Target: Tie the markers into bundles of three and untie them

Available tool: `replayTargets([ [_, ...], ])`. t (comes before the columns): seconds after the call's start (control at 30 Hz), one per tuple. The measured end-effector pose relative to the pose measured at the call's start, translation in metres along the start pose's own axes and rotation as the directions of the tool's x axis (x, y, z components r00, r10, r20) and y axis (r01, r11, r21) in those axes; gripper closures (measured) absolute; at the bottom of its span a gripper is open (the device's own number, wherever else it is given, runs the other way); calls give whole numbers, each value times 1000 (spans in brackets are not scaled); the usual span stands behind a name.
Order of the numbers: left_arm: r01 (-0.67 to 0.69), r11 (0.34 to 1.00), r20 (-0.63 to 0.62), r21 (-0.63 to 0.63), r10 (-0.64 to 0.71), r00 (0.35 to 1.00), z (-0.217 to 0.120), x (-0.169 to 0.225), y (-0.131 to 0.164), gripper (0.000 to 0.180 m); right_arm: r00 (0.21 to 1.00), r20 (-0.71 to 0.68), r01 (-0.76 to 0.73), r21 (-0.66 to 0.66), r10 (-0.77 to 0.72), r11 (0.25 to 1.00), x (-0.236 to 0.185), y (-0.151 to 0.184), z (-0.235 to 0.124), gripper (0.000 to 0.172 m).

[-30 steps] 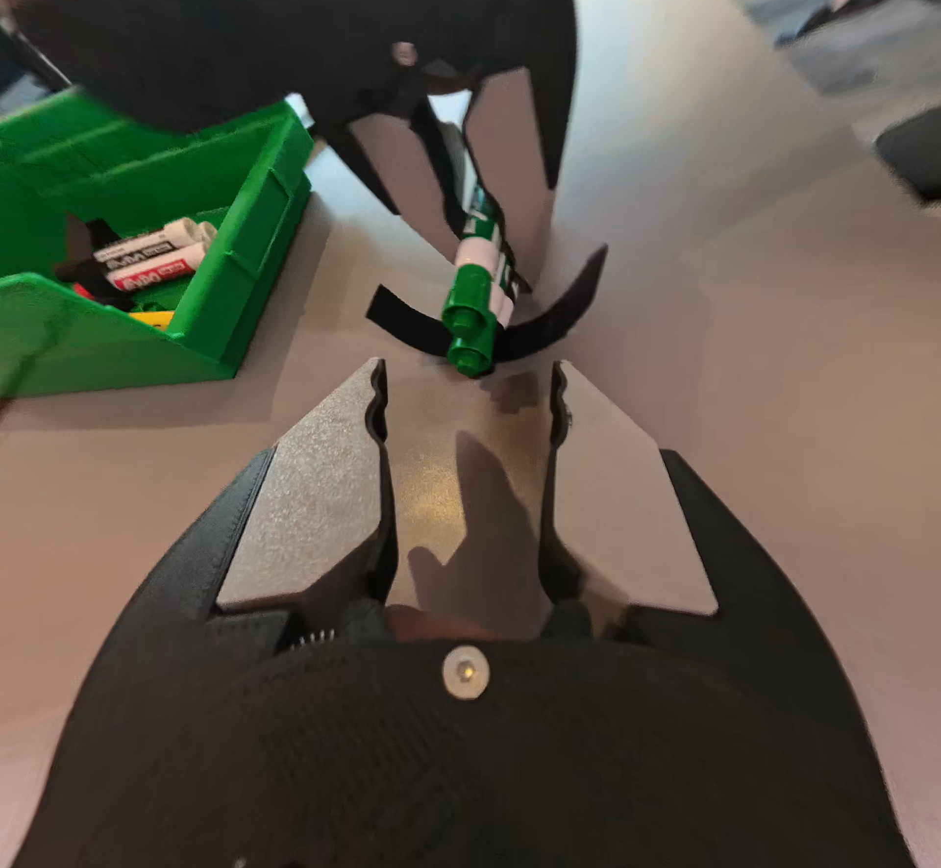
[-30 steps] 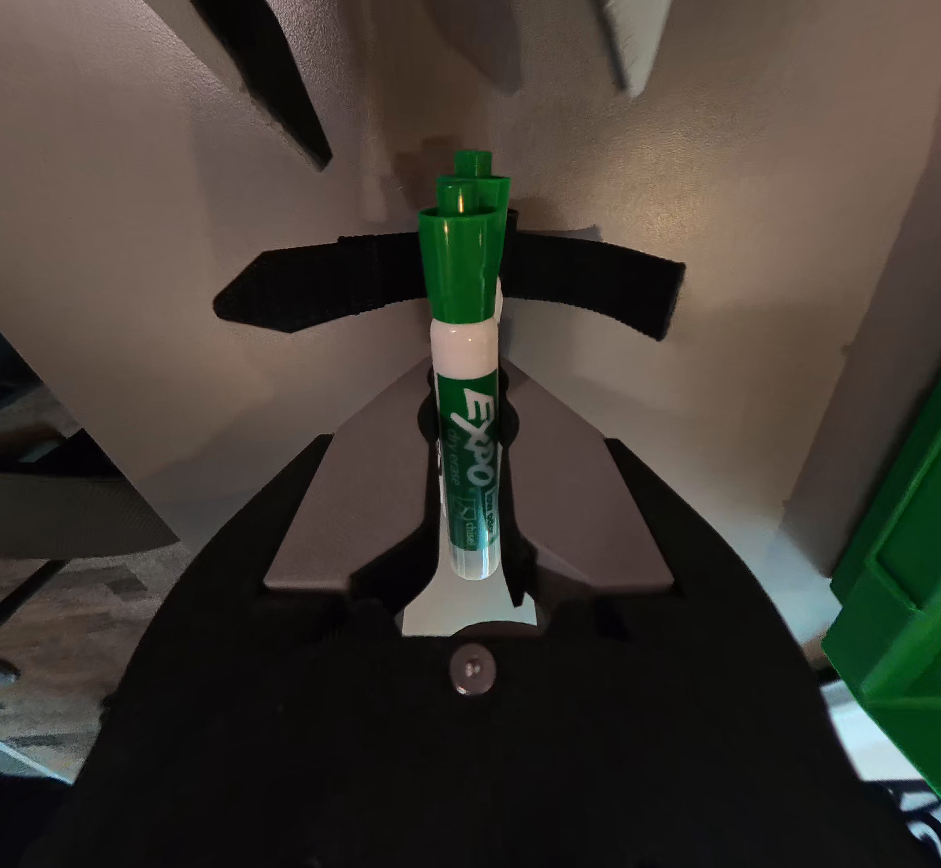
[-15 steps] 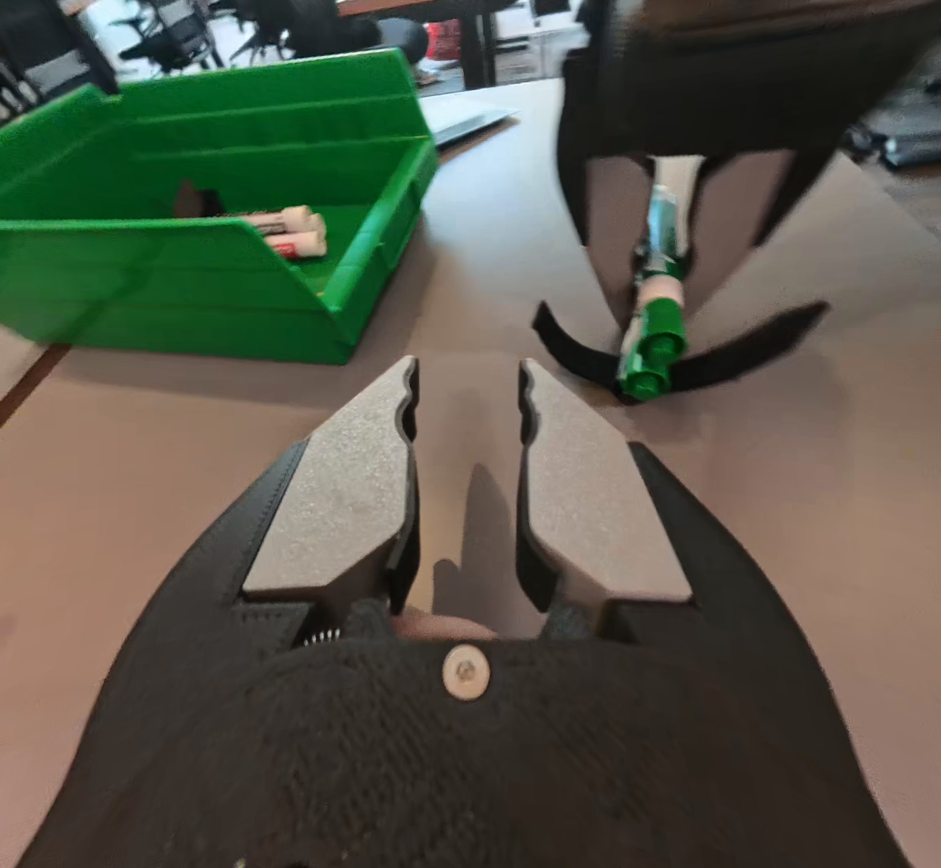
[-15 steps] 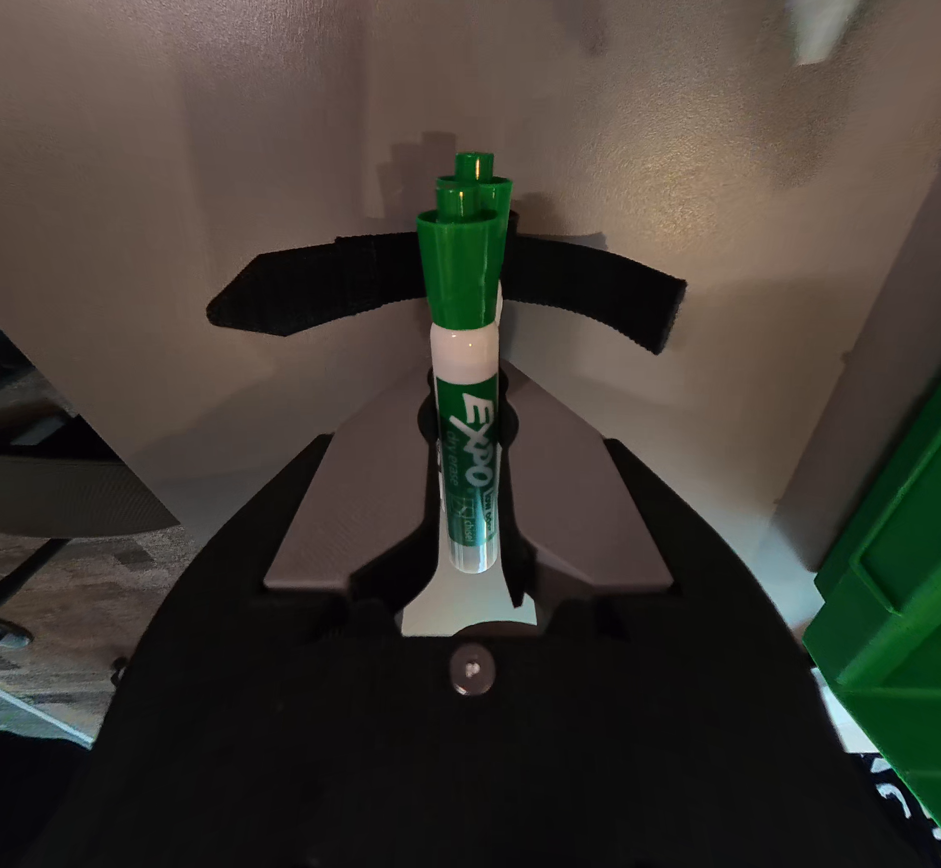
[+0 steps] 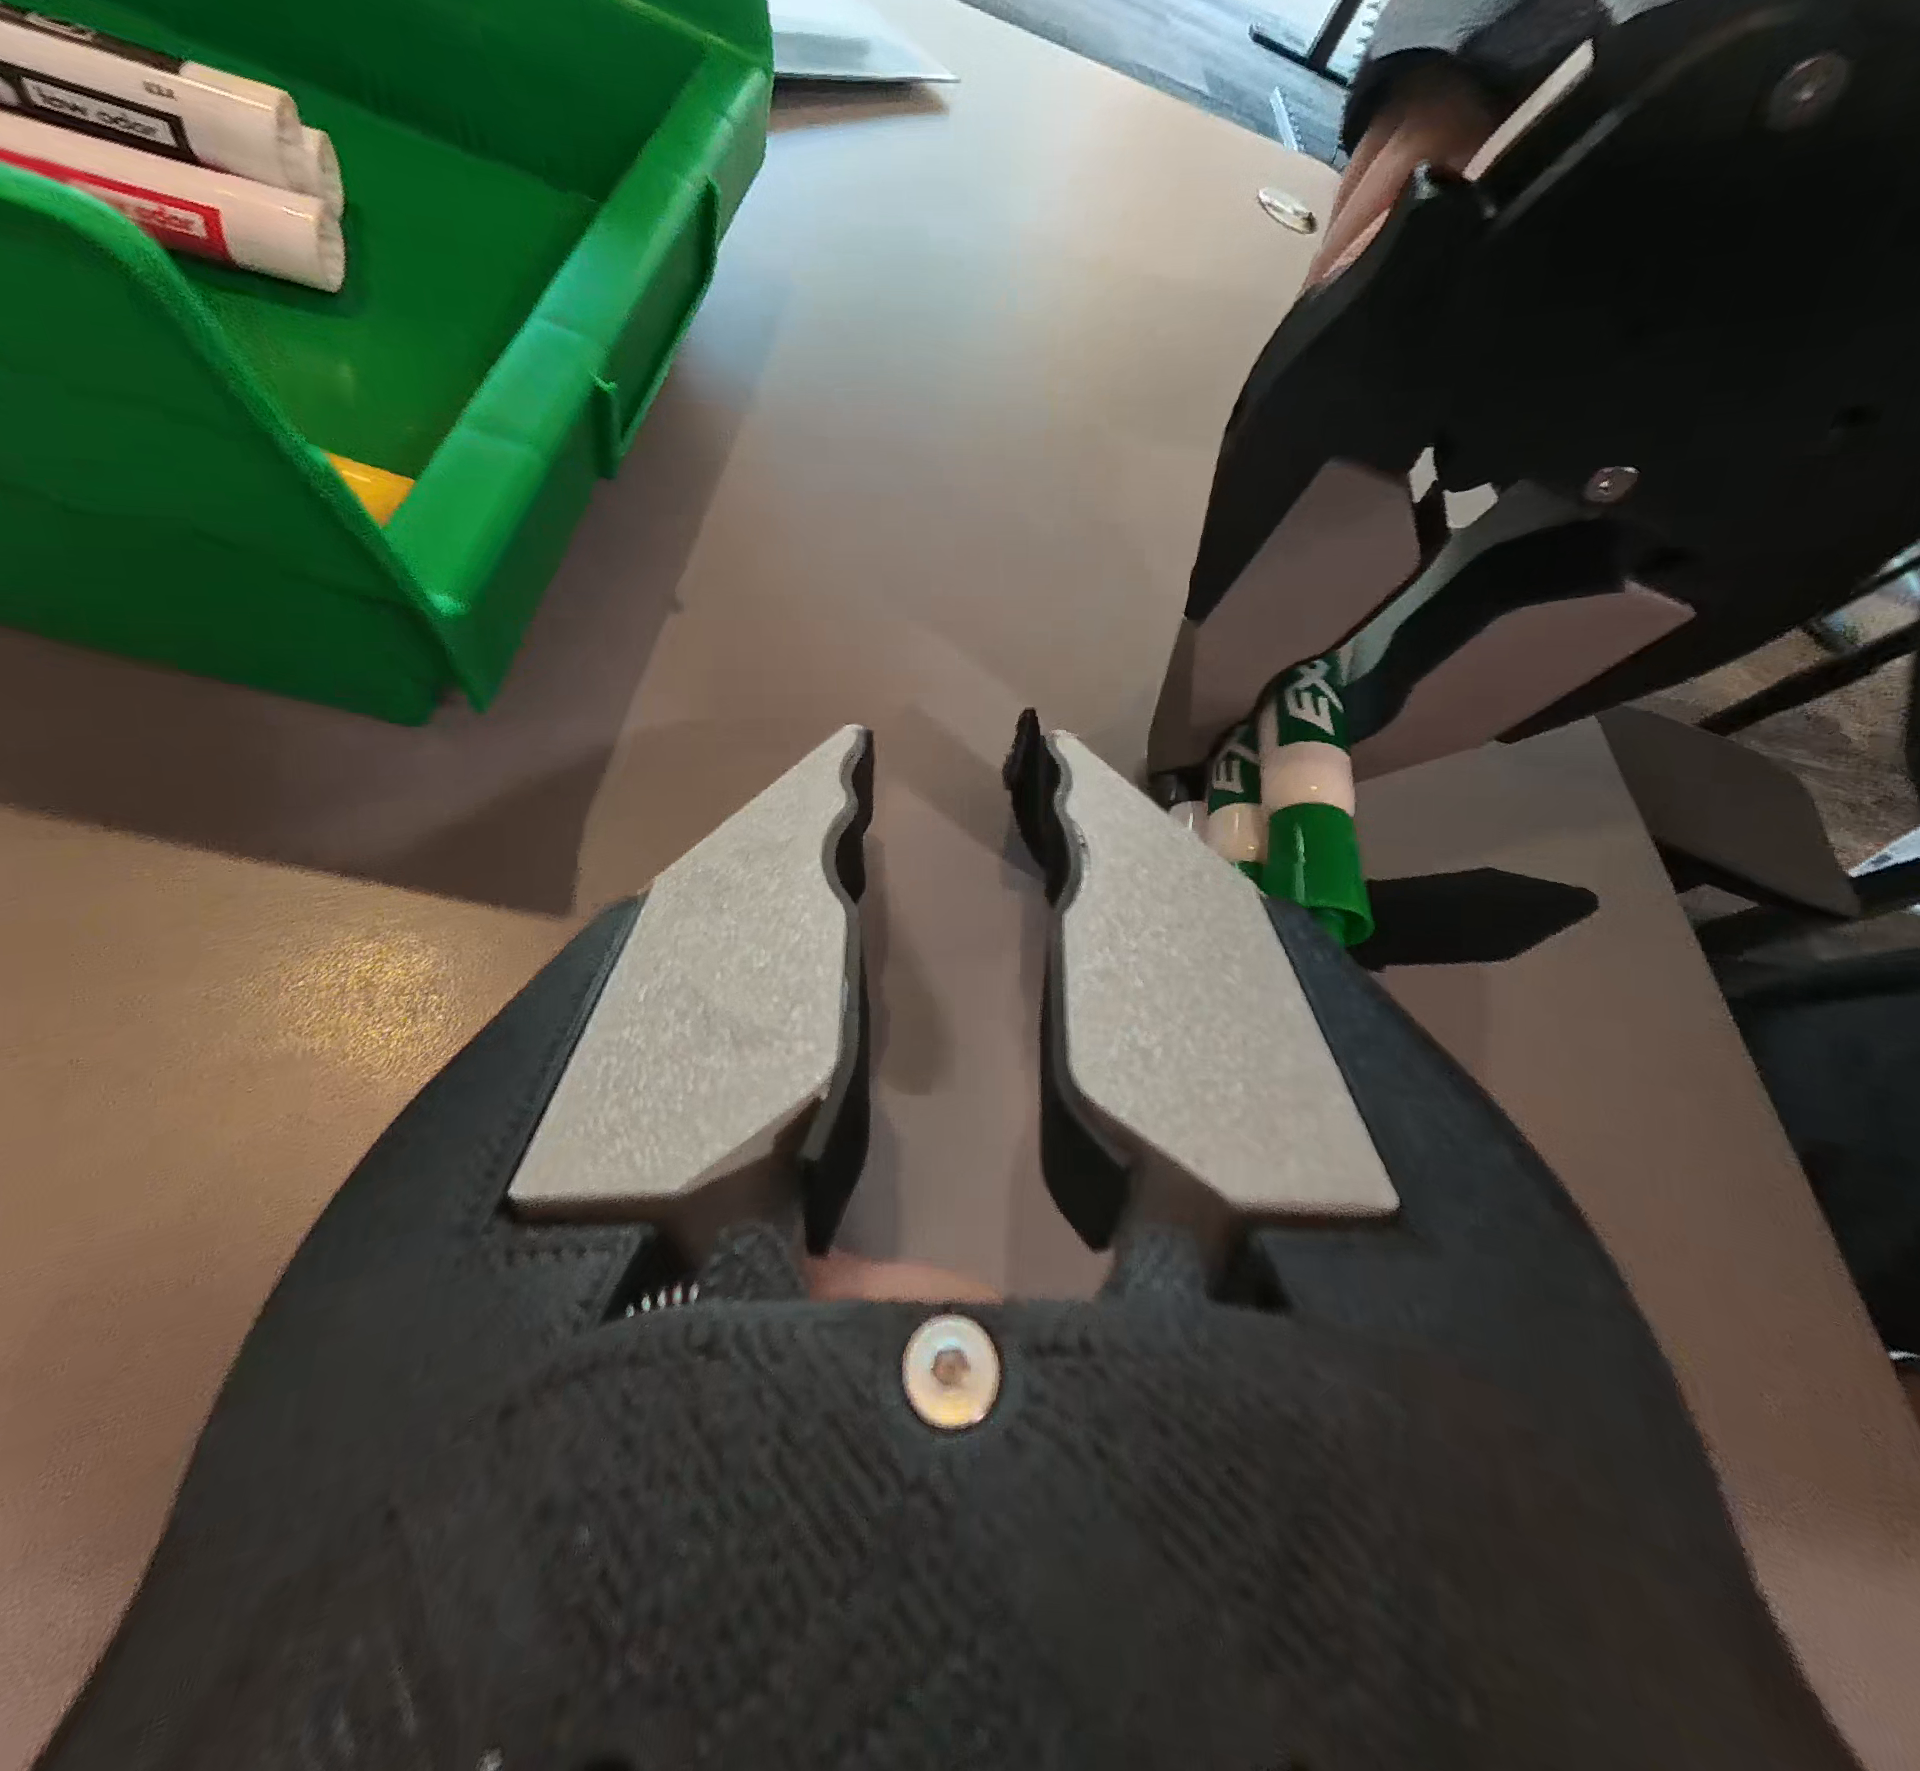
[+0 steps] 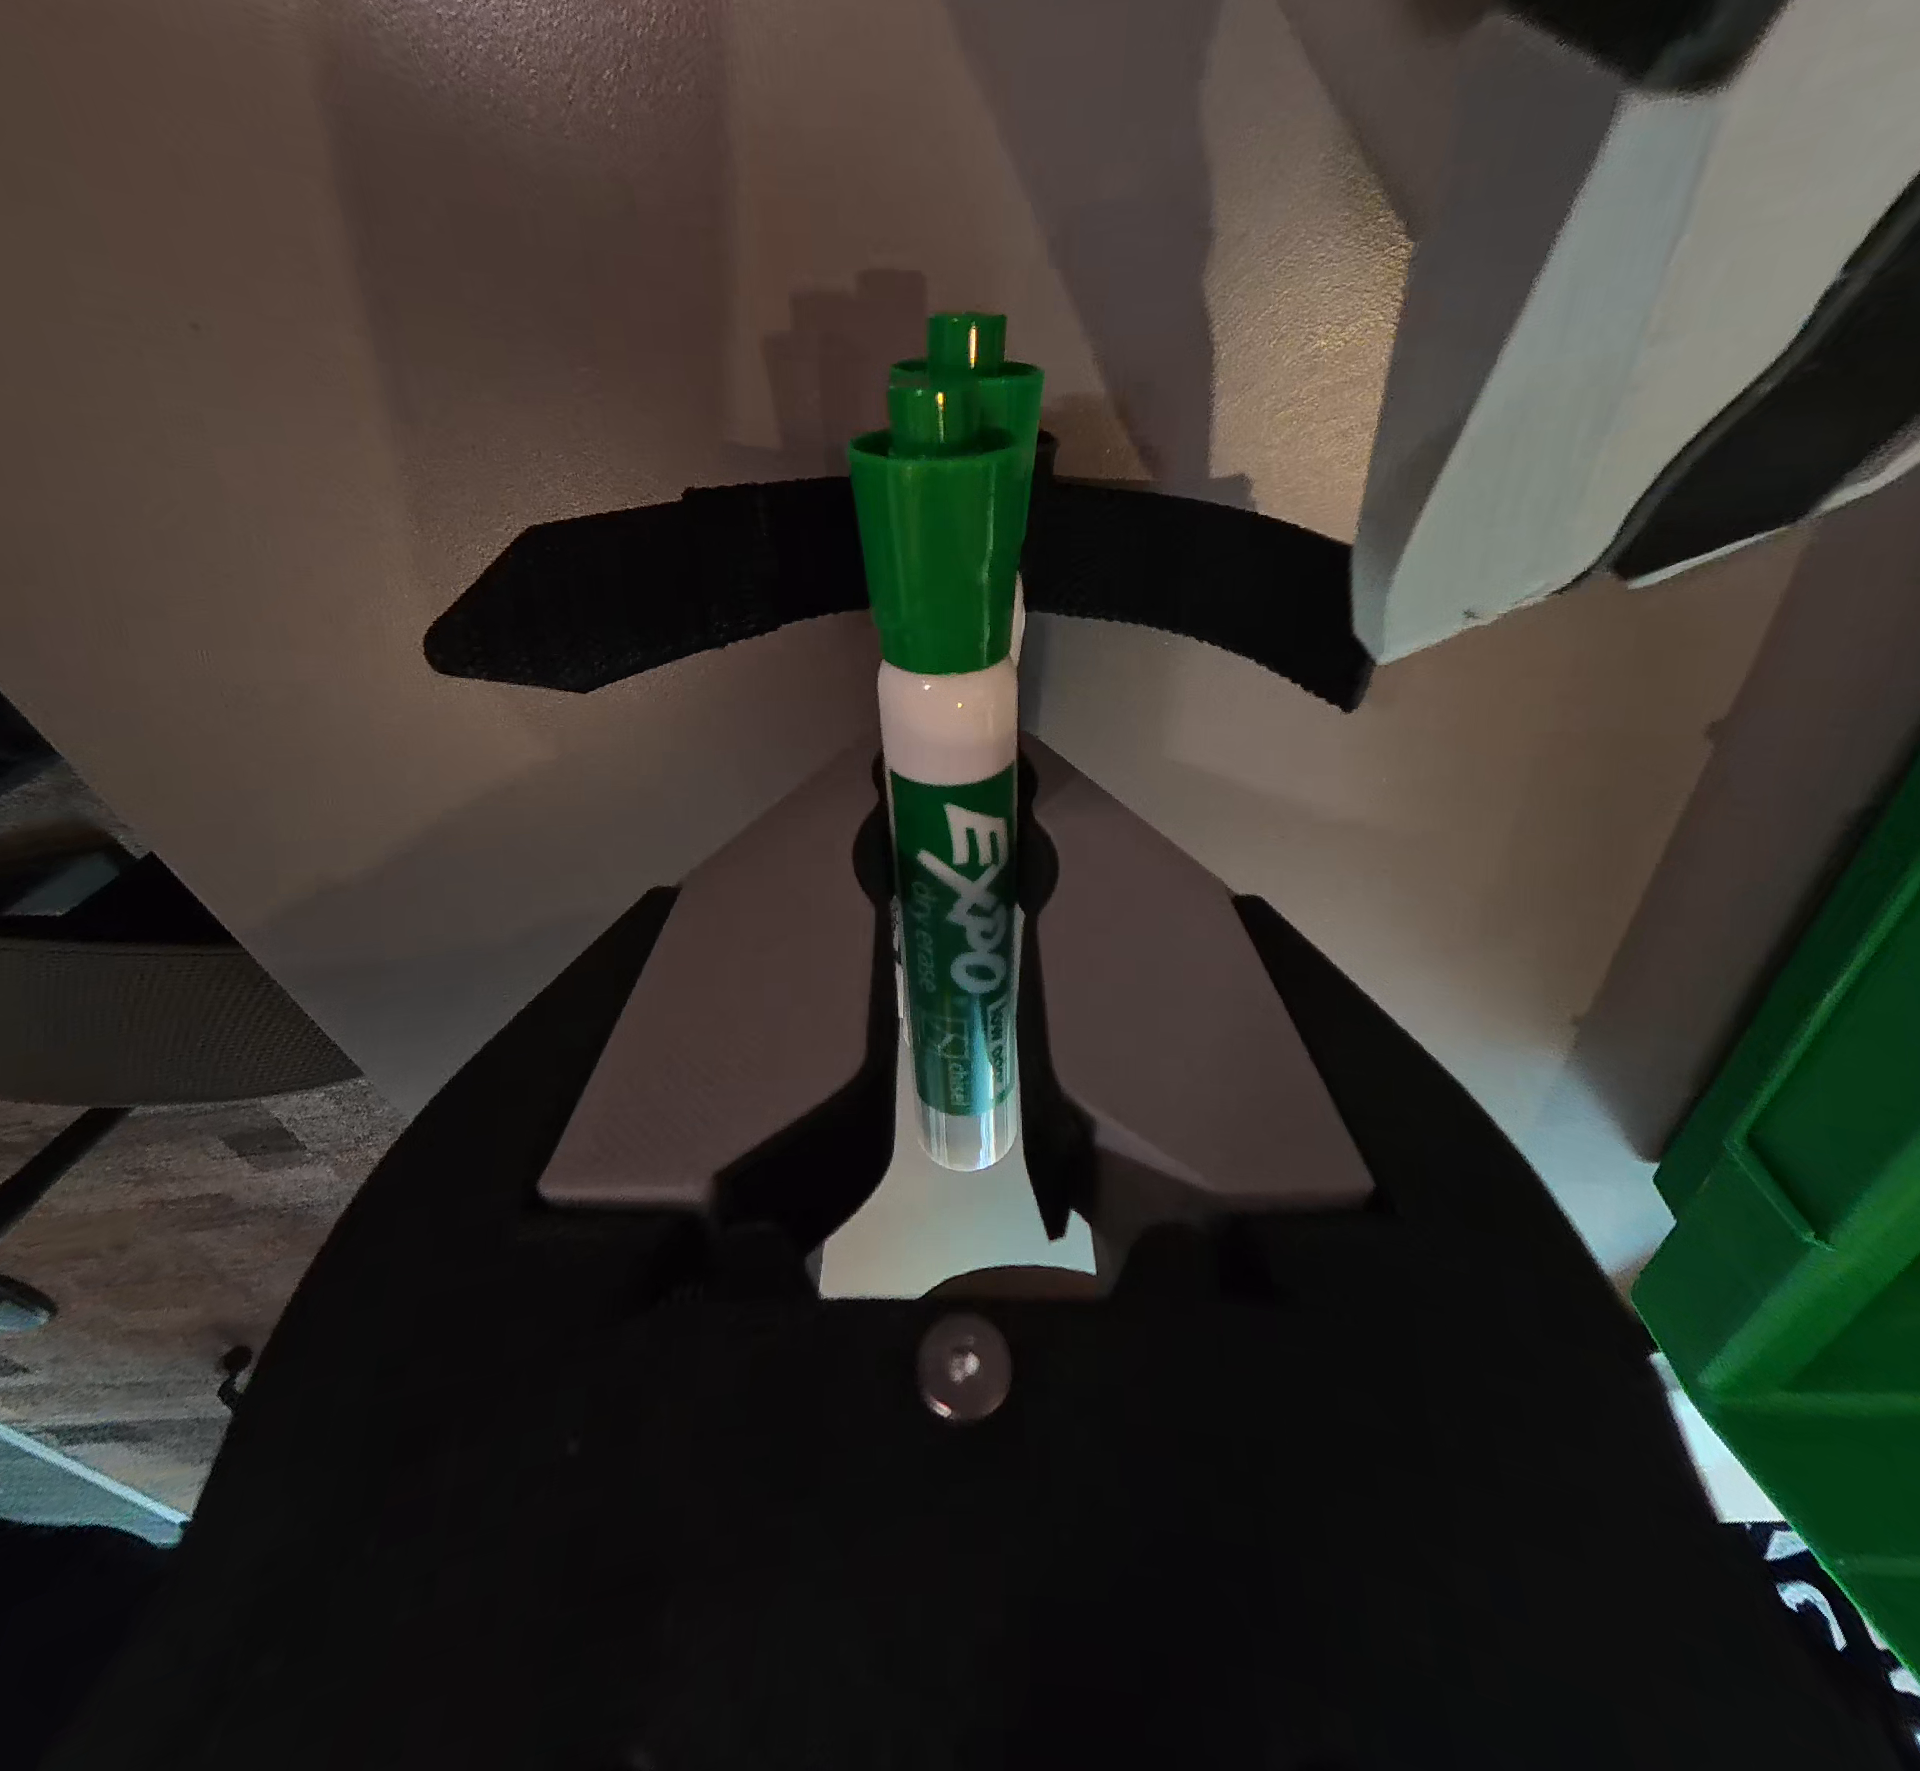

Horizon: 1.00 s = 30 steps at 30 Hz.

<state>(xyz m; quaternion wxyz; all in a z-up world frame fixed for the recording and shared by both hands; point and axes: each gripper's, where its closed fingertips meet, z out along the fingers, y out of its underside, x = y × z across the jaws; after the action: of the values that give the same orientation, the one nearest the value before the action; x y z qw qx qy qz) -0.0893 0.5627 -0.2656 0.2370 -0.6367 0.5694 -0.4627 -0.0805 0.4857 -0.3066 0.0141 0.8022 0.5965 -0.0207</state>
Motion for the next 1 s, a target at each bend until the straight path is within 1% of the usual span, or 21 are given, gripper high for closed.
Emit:
replayTargets([
  [0.13, -34, 998, -16, -51, 34, 999, 10, 9, 6, 161, 1000, 1, 1, -2, -1, 1000, 0, 0, 0, 157],
  [0.2, -66, 995, -20, -76, 64, 998, 13, 13, 9, 180, 1000, 2, -2, -5, 2, 1000, 0, 0, 0, 157],
  [0.3, -105, 993, -34, -52, 104, 994, 11, 19, 6, 180, 1000, 0, -1, -17, 1, 1000, 0, 0, 0, 157],
  [0.5, -118, 992, -133, 43, 123, 984, 3, 36, -4, 180, 1000, 18, -14, -36, 14, 999, 0, 0, -1, 157],
  [0.77, -167, 979, -225, 119, 191, 955, -7, 55, -7, 180, 998, 51, -47, -19, 48, 999, 0, -1, -1, 157],
  [1.0, -223, 963, -230, 149, 253, 940, -11, 62, -7, 180, 997, 59, -49, -68, 53, 997, 0, 0, -2, 157],
])
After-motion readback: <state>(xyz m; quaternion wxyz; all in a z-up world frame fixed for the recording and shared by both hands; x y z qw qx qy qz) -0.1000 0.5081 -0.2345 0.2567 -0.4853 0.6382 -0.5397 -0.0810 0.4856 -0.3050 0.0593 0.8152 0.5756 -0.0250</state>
